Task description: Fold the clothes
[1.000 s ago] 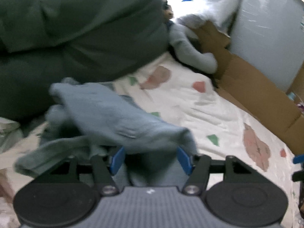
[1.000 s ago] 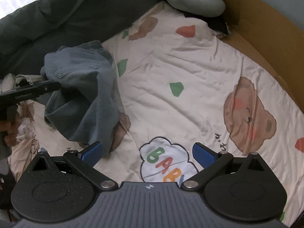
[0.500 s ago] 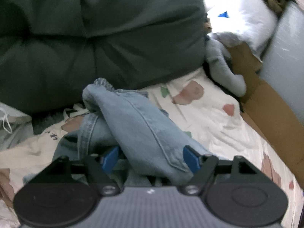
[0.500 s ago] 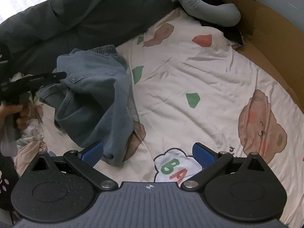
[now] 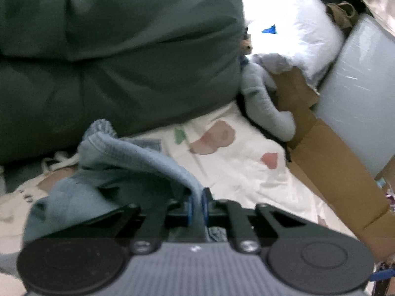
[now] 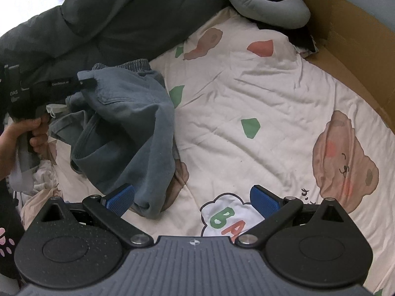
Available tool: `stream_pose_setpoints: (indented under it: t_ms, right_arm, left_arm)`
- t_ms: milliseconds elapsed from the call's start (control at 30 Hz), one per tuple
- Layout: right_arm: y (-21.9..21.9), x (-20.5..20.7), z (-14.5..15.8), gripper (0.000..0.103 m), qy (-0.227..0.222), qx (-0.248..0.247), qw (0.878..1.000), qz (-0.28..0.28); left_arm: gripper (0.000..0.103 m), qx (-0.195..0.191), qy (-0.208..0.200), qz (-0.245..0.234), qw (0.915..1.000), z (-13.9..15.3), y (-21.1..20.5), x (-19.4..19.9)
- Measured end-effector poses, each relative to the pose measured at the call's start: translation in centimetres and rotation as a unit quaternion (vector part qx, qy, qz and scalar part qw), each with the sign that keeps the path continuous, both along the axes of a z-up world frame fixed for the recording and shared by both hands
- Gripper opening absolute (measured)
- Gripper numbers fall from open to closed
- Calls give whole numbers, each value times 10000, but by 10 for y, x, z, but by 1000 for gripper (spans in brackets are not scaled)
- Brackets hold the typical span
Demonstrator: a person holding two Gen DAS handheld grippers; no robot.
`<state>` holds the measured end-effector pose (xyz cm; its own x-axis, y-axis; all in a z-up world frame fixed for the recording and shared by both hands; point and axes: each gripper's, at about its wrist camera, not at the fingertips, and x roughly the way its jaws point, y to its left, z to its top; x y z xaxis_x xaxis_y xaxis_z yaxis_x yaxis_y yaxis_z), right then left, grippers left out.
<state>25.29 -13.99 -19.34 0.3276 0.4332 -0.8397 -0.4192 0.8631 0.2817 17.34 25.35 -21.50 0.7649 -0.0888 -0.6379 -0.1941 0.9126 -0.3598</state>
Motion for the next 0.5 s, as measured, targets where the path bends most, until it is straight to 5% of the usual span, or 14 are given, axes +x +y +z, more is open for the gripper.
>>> stream_pose_setpoints:
  t_ms: [500]
  right_arm:
    - [-23, 43, -34, 102, -17, 360, 9991, -239]
  left_arm:
    - [7, 25, -10, -1045, 9945, -10, -94, 91]
